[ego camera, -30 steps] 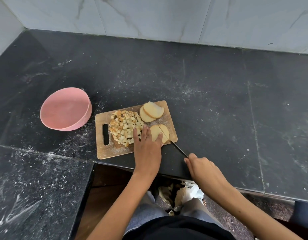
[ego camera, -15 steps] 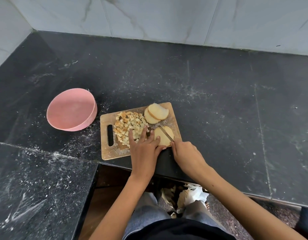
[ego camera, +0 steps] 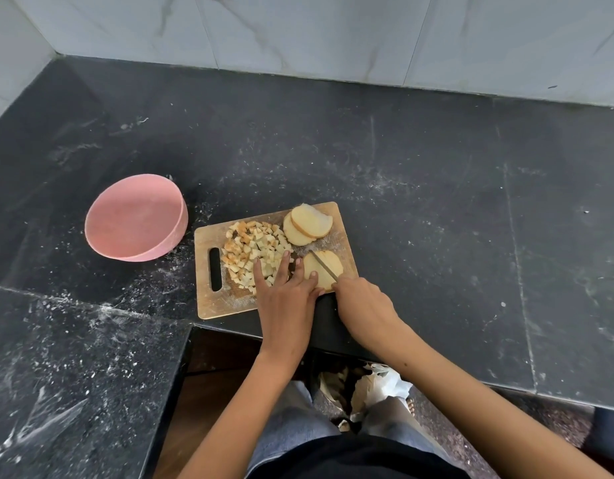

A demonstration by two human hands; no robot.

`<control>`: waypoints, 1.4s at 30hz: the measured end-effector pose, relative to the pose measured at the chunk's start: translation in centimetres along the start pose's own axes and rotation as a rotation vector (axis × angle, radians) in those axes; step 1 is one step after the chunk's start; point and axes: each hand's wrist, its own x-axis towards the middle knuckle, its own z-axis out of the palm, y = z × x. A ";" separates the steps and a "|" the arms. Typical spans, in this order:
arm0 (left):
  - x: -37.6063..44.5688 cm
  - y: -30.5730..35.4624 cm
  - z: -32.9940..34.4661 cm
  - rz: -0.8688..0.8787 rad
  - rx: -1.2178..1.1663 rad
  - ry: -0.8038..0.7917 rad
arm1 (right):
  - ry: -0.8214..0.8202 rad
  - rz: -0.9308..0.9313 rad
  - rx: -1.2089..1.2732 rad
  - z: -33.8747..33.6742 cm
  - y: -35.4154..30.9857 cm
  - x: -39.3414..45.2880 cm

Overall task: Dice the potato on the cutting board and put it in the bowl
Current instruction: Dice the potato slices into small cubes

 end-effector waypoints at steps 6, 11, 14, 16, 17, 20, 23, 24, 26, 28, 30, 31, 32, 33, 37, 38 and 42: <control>0.0 0.2 0.1 -0.019 0.006 -0.004 | -0.026 -0.015 -0.052 0.1 1.2 -1.4; 0.0 0.3 0.2 -0.032 -0.001 0.011 | -0.048 -0.024 -0.046 0.5 3.0 -3.6; 0.0 0.3 0.2 -0.033 -0.005 0.004 | -0.048 -0.030 -0.079 0.9 3.7 -4.5; 0.0 0.2 0.1 -0.037 -0.002 -0.003 | -0.049 -0.024 -0.082 1.0 3.9 -4.9; 0.1 0.2 0.1 -0.035 -0.001 -0.002 | -0.051 -0.024 -0.075 0.9 3.9 -5.0; 0.2 -0.1 0.0 -0.030 0.003 0.005 | -0.058 -0.024 -0.051 1.0 3.9 -5.2; 0.1 -0.1 -0.1 -0.033 -0.008 0.009 | -0.055 -0.031 -0.024 1.2 4.2 -5.1; 0.1 -0.1 -0.2 -0.034 -0.009 0.006 | -0.049 -0.033 -0.013 1.4 4.5 -5.2; 0.3 -0.2 -0.2 -0.029 -0.003 0.008 | -0.041 -0.029 0.005 1.7 5.1 -5.5; 0.6 -0.5 -0.3 -0.015 0.020 -0.001 | -0.051 -0.024 0.037 2.1 5.4 -5.7; 0.7 -0.5 -0.3 0.002 0.031 -0.005 | -0.064 -0.015 0.093 2.2 5.8 -5.8; 0.7 -0.6 -0.4 -0.003 0.029 -0.004 | -0.061 -0.016 0.109 2.0 6.0 -5.6; 0.7 -0.7 -0.5 -0.009 0.023 -0.008 | -0.056 -0.015 0.108 1.6 6.2 -5.5; 0.6 -0.8 -0.5 -0.011 0.017 -0.019 | -0.045 -0.014 0.103 1.0 6.5 -5.4; 0.8 -0.4 -0.4 -0.016 0.013 -0.032 | 0.042 -0.056 0.216 -0.9 6.1 -4.6; 0.9 -0.3 -0.5 -0.021 -0.005 -0.021 | 0.064 -0.069 0.248 -1.1 5.5 -4.3; 1.6 -0.9 -0.7 0.012 -0.022 -0.025 | 0.092 -0.103 0.325 -1.5 3.4 -2.7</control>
